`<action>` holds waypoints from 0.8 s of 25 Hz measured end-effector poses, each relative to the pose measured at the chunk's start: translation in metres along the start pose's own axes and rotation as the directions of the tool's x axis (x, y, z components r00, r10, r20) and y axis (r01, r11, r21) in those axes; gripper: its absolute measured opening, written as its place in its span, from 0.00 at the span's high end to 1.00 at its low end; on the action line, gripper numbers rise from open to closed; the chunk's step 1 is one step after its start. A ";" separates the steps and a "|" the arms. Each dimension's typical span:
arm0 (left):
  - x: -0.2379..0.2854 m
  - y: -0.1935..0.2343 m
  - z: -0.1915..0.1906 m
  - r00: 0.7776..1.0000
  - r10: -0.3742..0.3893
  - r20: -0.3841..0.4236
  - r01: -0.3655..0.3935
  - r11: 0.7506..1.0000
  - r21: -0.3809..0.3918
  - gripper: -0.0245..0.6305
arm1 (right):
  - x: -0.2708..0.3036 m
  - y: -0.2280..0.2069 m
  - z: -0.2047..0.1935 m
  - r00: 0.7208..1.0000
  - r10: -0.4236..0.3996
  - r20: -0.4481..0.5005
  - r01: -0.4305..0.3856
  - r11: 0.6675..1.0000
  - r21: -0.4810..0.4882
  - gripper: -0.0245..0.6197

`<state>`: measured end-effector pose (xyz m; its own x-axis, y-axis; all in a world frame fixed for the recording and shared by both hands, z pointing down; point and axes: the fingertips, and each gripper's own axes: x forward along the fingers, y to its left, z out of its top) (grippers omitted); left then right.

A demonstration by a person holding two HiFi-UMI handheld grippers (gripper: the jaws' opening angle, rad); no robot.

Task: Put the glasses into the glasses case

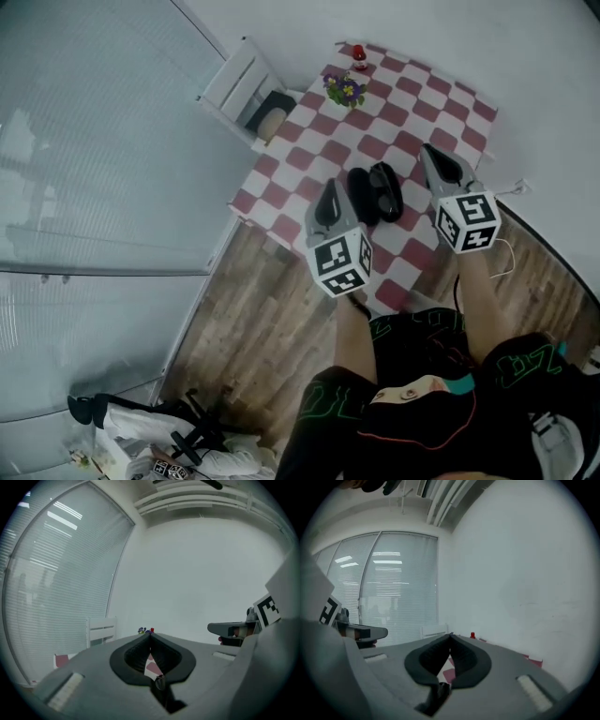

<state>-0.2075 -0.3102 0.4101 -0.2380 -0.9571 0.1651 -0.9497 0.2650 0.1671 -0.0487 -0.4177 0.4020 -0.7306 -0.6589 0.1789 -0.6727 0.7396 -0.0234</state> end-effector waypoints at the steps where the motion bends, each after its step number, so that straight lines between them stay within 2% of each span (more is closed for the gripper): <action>1: -0.002 0.000 0.010 1.000 0.010 0.018 -0.011 1.000 0.013 0.95 | -0.002 0.000 0.009 1.000 0.002 0.018 -0.002 1.000 -0.007 0.96; 5: -0.005 -0.003 0.055 0.993 0.032 0.112 -0.040 0.996 0.074 0.95 | -0.004 -0.002 0.050 0.994 0.023 0.107 -0.020 0.999 -0.025 0.96; 9: -0.008 -0.011 0.087 0.983 0.004 0.183 -0.025 0.993 0.112 0.95 | -0.007 -0.003 0.080 0.985 0.037 0.169 -0.028 0.998 -0.060 0.96; 14: -0.013 -0.014 0.115 0.975 0.001 0.224 -0.037 0.987 0.156 0.95 | -0.014 -0.002 0.106 0.974 0.038 0.225 -0.019 0.996 -0.086 0.96; 20: -0.009 -0.021 0.117 0.973 -0.014 0.229 -0.029 0.983 0.180 0.95 | -0.016 -0.007 0.107 0.971 0.046 0.235 -0.026 0.996 -0.086 0.96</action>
<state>-0.2090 -0.3210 0.2909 -0.2654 -0.9620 -0.0642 -0.9636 0.2668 -0.0154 -0.0451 -0.4274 0.2937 -0.7675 -0.6384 -0.0584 -0.6410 0.7654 0.0571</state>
